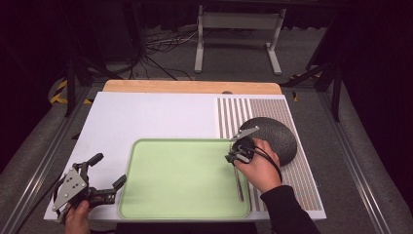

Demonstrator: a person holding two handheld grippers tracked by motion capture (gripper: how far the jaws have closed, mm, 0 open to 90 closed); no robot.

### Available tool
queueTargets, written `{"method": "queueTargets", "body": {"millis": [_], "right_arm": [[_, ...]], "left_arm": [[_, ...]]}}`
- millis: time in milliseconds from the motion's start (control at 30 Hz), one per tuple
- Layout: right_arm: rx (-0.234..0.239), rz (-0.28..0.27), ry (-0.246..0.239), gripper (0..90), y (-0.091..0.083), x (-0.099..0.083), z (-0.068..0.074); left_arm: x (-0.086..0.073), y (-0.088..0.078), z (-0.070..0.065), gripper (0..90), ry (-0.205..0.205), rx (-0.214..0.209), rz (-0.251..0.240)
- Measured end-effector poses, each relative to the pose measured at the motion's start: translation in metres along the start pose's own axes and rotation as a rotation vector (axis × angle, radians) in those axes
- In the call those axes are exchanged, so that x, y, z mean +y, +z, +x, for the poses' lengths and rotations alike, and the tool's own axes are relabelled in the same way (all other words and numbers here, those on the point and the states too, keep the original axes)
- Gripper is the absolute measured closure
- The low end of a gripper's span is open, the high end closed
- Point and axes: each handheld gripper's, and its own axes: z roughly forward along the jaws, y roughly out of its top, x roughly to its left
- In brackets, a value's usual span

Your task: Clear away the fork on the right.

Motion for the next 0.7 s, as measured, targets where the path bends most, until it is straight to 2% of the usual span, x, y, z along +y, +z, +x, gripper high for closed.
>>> {"method": "queueTargets", "body": {"millis": [33,67,100,200,267,333,533,700], "right_arm": [[0.008,-0.029,0.005,43.4,-0.001,0.001,0.000],[0.030,-0.087,0.007,26.7,-0.003,0.001,0.000],[0.041,-0.110,0.005,21.2,-0.004,0.002,0.001],[0.043,-0.137,-0.023,17.7,-0.015,0.002,0.002],[0.053,-0.181,-0.051,14.4,-0.024,0.002,0.001],[0.060,-0.213,-0.053,14.2,-0.032,0.001,0.000],[0.087,-0.299,-0.097,13.5,-0.051,-0.006,-0.007],[0.078,-0.372,-0.111,12.1,-0.063,-0.017,-0.017]], "left_arm": [[0.000,0.000,0.000,1.3,0.000,0.001,0.001],[0.000,0.000,0.000,1.3,0.001,0.001,0.002],[0.000,0.000,0.000,1.3,0.000,0.002,0.001],[0.000,0.000,0.000,1.4,0.000,0.001,0.002],[0.000,0.000,0.000,1.3,-0.001,0.002,0.000],[0.000,0.000,0.000,1.3,0.001,0.001,-0.001],[0.000,0.000,-0.001,1.3,-0.002,0.004,0.000],[0.000,0.000,-0.001,1.3,-0.002,0.004,0.000]]}}
